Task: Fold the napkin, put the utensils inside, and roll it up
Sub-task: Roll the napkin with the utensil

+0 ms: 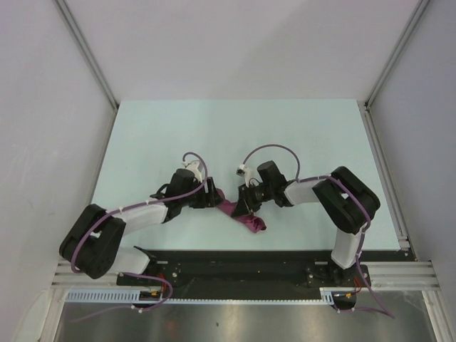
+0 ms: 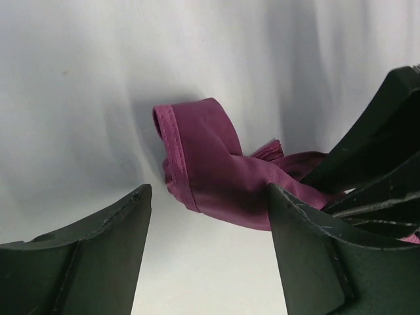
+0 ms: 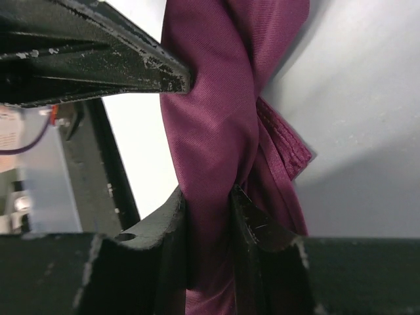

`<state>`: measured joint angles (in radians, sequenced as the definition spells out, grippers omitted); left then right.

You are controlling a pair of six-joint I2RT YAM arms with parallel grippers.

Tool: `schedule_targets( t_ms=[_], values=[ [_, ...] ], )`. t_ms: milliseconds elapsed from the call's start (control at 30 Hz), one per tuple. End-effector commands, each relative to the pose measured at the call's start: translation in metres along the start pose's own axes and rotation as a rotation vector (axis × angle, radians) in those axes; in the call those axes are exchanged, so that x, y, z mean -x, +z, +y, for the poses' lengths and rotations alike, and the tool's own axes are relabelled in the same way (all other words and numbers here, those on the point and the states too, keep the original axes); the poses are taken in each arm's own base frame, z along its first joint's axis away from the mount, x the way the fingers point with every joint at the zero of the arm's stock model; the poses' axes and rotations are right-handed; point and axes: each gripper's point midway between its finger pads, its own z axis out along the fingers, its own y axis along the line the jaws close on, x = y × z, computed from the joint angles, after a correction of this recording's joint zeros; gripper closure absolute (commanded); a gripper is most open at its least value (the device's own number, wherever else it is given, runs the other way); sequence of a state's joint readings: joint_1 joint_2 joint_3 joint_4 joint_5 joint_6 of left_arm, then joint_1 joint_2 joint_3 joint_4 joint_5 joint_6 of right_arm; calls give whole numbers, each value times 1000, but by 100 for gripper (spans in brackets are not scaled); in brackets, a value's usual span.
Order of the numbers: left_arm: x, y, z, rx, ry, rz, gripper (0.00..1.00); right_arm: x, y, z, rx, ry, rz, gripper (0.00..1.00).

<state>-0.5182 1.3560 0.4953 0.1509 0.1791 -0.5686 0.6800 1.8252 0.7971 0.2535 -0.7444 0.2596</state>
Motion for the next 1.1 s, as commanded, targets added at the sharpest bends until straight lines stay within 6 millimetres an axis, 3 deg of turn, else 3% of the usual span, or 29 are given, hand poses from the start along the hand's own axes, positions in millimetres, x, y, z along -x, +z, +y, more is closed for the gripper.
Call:
schedule_targets(
  t_ms=[0, 233, 333, 433, 467, 500, 533, 567, 633, 667, 700, 767, 833, 900, 933, 1000, 1067],
  values=[
    [8, 2, -7, -45, 4, -39, 26, -53, 3, -8, 73, 176, 157, 90],
    [3, 14, -15, -107, -45, -35, 27, -54, 7, -18, 86, 226, 163, 90],
    [-3, 18, -16, -117, -61, -16, 33, -47, 5, -22, 84, 244, 140, 89],
    [-8, 20, -15, -116, -65, 6, 57, -41, 4, -23, 72, 236, 133, 84],
    [-9, 21, -15, -114, -66, 12, 73, -36, 3, -24, 59, 227, 125, 80],
    [-10, 22, -15, -116, -62, 22, 80, -29, 2, -23, 56, 213, 117, 77],
    [-12, 24, -13, -106, -64, 34, 95, -28, -1, -22, 47, 218, 125, 69],
    [-12, 24, -14, -102, -62, 45, 100, -19, -5, -23, 27, 198, 106, 63],
    [-16, 25, -11, -87, -55, 70, 100, -7, -11, -21, -14, 178, 101, 49],
    [-12, 27, -13, -90, -46, 70, 100, 9, -18, -17, -32, 123, 66, 46],
    [-12, 28, -13, -92, -41, 78, 100, 4, -25, -16, -68, 144, 99, 44],
    [-12, 29, -14, -89, -35, 91, 100, 30, -39, -13, -138, 67, 45, 36],
    [-13, 31, -14, -91, -32, 106, 100, 41, -50, -14, -215, 29, 15, 31],
    [-13, 32, -15, -89, -29, 114, 100, 50, -59, -3, -266, -53, -15, 27],
    [-13, 32, -15, -87, -27, 117, 100, 55, -63, -9, -347, -92, -30, 27],
    [-13, 34, -14, -84, -26, 122, 100, 54, -61, 6, -402, -203, -34, 26],
    [-12, 34, -14, -79, -22, 124, 100, 51, -62, 3, -509, -282, -54, 24]
  ],
)
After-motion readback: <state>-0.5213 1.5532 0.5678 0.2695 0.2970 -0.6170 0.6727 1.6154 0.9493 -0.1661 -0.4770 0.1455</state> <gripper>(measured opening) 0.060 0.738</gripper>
